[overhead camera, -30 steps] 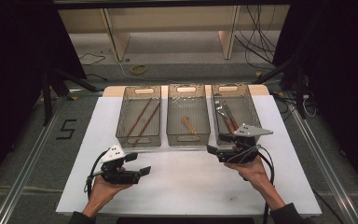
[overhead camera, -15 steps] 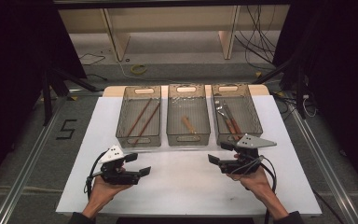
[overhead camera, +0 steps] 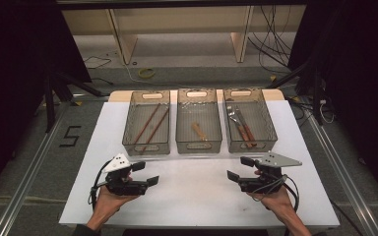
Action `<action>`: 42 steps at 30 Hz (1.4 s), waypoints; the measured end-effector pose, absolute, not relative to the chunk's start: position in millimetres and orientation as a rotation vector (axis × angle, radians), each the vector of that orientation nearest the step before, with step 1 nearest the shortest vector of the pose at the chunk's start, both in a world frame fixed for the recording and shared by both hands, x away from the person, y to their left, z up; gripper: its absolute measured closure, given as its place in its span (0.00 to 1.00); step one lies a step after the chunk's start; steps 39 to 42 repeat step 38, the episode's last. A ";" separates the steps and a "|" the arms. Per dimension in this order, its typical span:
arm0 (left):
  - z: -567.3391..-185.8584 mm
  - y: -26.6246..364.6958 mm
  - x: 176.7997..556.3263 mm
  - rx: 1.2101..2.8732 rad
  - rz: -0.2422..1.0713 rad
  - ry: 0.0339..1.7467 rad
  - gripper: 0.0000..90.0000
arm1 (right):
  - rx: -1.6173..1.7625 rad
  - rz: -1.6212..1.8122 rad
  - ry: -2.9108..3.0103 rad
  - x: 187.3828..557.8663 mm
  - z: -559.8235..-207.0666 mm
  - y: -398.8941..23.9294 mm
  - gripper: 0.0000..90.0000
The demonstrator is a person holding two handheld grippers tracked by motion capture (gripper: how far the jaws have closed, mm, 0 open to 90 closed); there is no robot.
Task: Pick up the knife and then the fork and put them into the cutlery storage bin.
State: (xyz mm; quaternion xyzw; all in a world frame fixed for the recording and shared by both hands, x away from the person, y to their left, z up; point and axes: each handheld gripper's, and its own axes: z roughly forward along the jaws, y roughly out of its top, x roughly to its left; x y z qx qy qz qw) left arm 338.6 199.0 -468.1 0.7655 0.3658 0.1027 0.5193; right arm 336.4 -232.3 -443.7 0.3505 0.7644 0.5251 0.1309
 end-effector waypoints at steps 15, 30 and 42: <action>-470.3 198.7 336.4 1.843 0.232 0.867 0.21 | 1.059 1.510 2.211 326.0 -452.9 -242.6 0.27; -470.5 198.0 336.7 1.844 0.234 0.866 0.21 | 1.058 1.506 2.211 327.1 -453.7 -243.6 0.27; -470.6 197.7 337.1 1.845 0.233 0.866 0.21 | 1.065 1.500 2.209 327.9 -453.9 -244.3 0.27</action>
